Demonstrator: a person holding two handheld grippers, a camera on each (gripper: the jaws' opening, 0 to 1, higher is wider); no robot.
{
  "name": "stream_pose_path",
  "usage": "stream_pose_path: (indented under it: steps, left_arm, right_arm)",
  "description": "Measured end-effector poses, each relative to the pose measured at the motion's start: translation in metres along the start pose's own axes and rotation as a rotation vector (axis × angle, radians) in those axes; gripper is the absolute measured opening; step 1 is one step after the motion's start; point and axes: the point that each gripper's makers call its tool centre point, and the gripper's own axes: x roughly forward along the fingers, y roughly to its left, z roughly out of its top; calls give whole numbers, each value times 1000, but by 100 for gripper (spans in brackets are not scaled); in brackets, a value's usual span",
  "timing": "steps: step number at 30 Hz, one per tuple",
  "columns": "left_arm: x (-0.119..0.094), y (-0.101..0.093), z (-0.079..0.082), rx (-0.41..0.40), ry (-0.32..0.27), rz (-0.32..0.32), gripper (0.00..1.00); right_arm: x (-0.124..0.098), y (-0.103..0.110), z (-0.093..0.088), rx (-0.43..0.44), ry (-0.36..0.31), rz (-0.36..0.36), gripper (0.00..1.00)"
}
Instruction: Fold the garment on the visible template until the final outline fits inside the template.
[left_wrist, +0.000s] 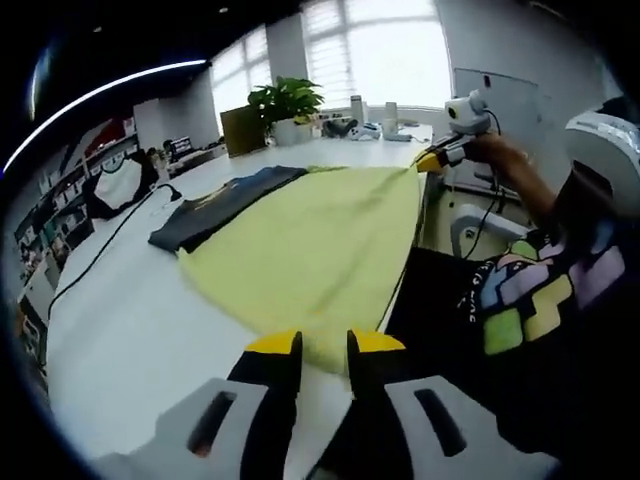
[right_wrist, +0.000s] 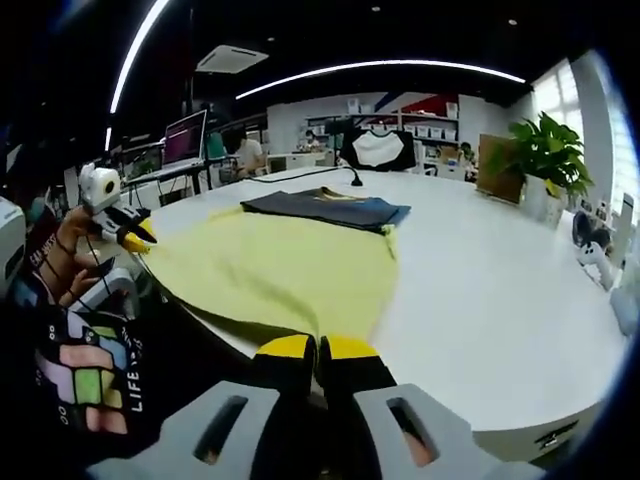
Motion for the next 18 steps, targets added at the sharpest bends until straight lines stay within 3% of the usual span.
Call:
stream_pose_path:
  steps: [2, 7, 12, 13, 15, 18]
  left_arm:
    - [-2, -6, -1, 24, 6, -28, 26]
    - [4, -6, -3, -15, -4, -40, 23]
    - [7, -5, -4, -95, -11, -49, 22]
    - [7, -6, -4, -164, -11, -41, 22]
    - [7, -4, -4, -128, -18, -39, 21]
    - [8, -2, -4, -137, -25, -24, 16]
  right_arm:
    - [0, 1, 0, 7, -1, 2, 1]
    - [0, 1, -2, 12, 4, 4, 1]
    - [-1, 1, -1, 26, -2, 7, 1]
    - [-1, 1, -2, 29, 0, 8, 1]
    - [0, 1, -4, 33, 7, 9, 1]
    - [1, 0, -6, 39, 13, 9, 1]
